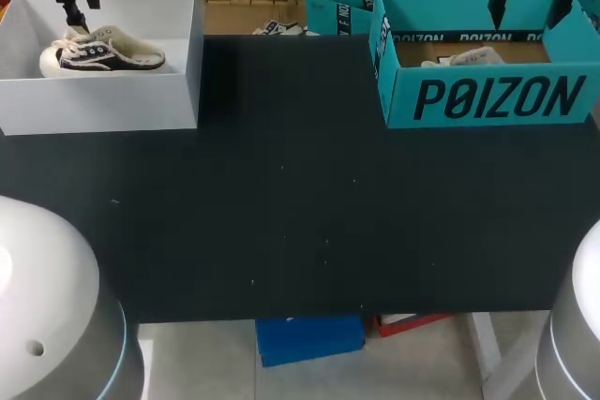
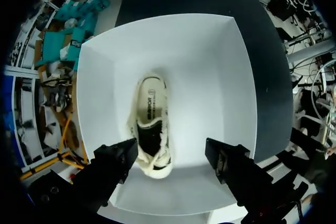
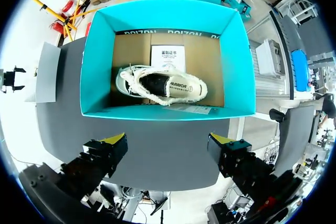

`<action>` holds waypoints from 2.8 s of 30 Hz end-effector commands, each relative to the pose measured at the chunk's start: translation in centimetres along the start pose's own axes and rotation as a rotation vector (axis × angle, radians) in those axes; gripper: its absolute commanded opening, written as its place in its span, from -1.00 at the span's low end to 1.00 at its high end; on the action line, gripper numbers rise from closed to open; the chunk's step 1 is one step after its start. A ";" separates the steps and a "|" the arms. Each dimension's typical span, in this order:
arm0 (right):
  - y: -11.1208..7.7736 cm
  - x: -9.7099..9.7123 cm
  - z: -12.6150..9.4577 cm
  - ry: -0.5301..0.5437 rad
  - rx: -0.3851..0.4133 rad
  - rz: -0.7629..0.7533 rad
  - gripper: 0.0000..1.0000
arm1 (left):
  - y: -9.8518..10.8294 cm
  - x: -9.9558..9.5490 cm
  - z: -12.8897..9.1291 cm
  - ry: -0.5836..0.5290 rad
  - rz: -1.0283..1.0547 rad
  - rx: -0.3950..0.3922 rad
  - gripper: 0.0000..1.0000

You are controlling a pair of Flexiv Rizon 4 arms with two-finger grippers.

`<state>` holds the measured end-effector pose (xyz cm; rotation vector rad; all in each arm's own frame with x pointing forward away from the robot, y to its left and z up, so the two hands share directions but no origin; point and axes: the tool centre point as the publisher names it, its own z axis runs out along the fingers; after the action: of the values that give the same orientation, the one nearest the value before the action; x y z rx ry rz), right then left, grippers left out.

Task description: Take the shoe out of the shoebox, open the shoe tongue, remove and reinsert the insole, then place the shoe into the shoebox

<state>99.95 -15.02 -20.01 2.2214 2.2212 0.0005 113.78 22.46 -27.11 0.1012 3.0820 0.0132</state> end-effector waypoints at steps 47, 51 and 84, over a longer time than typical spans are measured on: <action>0.0 0.0 0.0 0.000 0.001 0.000 1.00 | 0.6 0.4 11.9 0.171 0.005 -0.034 -0.02; 0.0 0.0 0.0 0.000 0.001 0.000 1.00 | 0.5 0.2 12.7 0.150 0.024 -0.064 0.00; 0.0 0.0 0.0 0.000 0.001 0.000 1.00 | -1.6 -0.7 2.4 0.037 0.044 -0.037 -1.00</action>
<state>99.95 -15.02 -20.01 2.2216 2.2216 0.0013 116.20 21.29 -33.01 0.1701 3.1508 0.0435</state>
